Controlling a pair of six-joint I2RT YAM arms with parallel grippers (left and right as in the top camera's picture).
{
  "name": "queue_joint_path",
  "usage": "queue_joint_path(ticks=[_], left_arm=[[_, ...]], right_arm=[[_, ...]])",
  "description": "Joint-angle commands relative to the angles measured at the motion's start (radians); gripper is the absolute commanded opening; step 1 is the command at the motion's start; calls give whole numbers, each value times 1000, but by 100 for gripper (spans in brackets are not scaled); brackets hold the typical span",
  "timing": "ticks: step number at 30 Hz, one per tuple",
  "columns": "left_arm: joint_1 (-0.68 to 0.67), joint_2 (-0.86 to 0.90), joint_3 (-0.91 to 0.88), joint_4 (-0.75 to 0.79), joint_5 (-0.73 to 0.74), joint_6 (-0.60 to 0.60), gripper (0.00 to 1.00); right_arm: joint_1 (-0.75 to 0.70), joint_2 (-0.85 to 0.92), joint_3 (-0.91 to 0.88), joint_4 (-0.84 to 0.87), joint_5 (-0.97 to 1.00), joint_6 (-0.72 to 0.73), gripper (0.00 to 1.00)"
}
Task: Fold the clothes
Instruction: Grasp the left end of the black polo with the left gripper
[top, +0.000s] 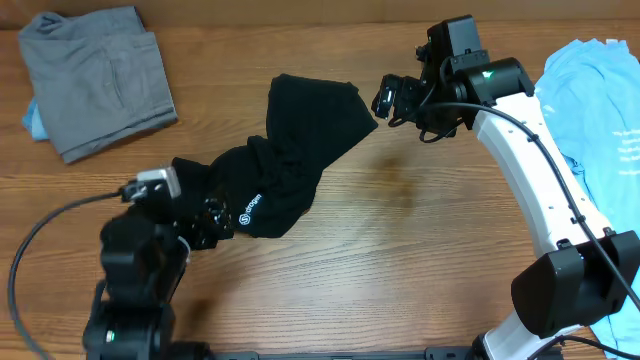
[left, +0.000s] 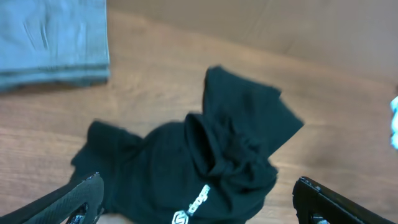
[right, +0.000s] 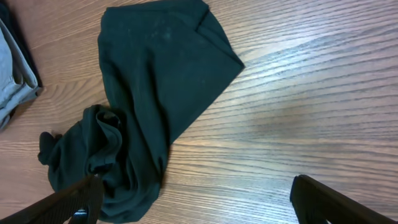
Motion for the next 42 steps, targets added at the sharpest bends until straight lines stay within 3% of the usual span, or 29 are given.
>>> queue_joint_path(ticks=[1, 5, 10, 14, 18, 24, 28, 36, 42], left_arm=[[2, 142, 51, -32, -18, -29, 100], [38, 356, 141, -164, -85, -123, 100], [153, 616, 209, -193, 45, -26, 100], [256, 752, 220, -185, 146, -16, 100], [353, 851, 220, -158, 151, 28, 100], [386, 892, 220, -85, 130, 48, 100], [372, 903, 220, -27, 117, 48, 93], [364, 987, 220, -26, 39, 80, 92], [364, 1055, 220, -26, 44, 98, 83]], right_arm=[[3, -5, -1, -6, 12, 0, 100], [3, -5, -3, -19, 34, 0, 100], [3, -4, -5, -39, 43, 0, 100], [3, -4, -5, -55, 65, -1, 100], [3, -4, -6, -55, 79, -4, 100], [3, -3, -6, -54, 79, -4, 100], [3, -2, -6, -52, 80, -4, 100], [3, -2, -12, -51, 80, -4, 100], [3, 4, -12, -51, 83, -4, 100]])
